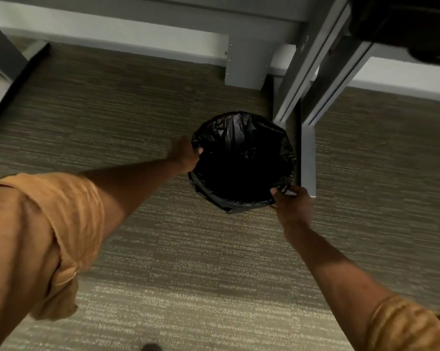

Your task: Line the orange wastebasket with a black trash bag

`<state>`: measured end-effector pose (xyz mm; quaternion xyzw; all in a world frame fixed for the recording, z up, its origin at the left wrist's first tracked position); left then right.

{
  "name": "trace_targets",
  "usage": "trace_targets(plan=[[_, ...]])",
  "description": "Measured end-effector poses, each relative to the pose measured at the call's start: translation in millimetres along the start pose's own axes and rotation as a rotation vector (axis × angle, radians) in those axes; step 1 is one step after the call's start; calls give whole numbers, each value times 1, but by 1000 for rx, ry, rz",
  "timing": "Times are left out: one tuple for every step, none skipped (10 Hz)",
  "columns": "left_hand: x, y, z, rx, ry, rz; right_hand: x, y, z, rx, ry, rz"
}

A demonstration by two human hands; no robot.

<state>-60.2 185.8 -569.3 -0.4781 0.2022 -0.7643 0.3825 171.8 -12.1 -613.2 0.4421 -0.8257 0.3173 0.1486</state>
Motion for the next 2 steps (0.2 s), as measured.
trace_targets(plan=[[19, -3, 2, 3, -42, 60, 17, -4, 3, 3, -1, 0], [43, -8, -3, -75, -114, 7, 37, -16, 2, 65, -48, -1]])
Point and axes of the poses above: each hand's wrist, its own x-axis away from the middle knuckle, its own y-axis out of the palm, z = x × y, the point moved 2 cm from there along -x, towards the middle knuckle, and after that the axes turned 14 degrees about -z, right-handed, at the moved point
